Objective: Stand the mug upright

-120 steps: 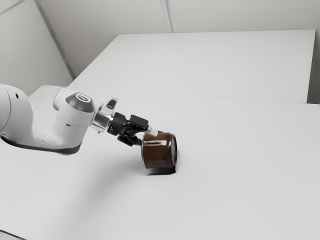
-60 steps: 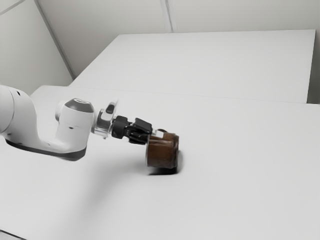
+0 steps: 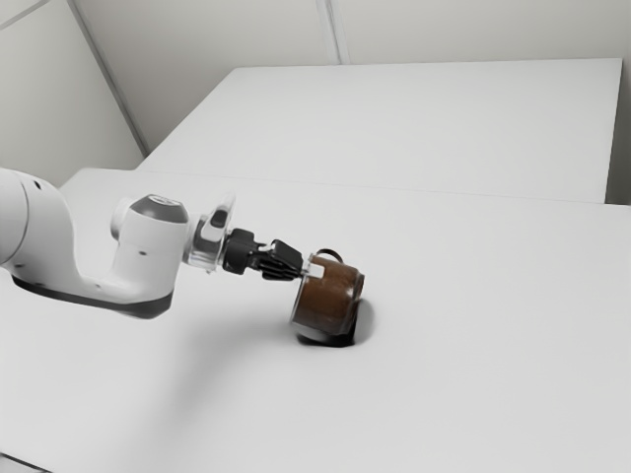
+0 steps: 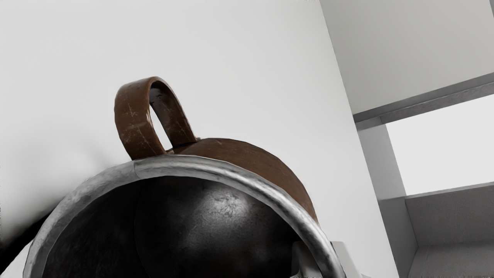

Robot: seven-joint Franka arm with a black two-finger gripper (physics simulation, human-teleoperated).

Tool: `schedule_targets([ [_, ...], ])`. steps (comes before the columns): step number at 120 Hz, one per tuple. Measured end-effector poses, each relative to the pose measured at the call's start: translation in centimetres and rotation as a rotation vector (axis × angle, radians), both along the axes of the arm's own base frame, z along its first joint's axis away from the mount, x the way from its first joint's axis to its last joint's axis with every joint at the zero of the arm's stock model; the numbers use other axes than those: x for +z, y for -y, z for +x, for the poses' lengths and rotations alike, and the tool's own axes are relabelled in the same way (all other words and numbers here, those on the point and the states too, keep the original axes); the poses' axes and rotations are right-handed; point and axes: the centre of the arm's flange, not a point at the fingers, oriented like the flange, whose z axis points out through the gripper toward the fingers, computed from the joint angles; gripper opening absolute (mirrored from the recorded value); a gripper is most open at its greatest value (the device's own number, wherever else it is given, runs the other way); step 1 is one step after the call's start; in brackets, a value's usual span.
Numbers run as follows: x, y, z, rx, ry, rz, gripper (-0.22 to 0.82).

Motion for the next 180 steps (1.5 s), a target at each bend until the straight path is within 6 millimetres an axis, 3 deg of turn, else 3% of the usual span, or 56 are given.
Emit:
schedule_targets([
  [12,1.3,-0.1,-0.1,-0.004,0.036,0.018,-0.17],
  [31,5.8,0.1,-0.1,-0.047,0.137,0.080,-0.17],
  [59,13.0,0.5,2.3,-0.290,0.217,0.413,-0.17],
  [83,14.5,0.6,2.0,-0.429,0.113,0.724,-0.17],
  [104,14.3,1.6,0.7,-0.473,0.004,0.970,-0.17],
  [130,9.4,1.6,-1.7,-0.415,-0.066,1.147,-0.16],
  [180,4.0,1.8,-3.0,-0.221,-0.056,1.176,-0.16],
])
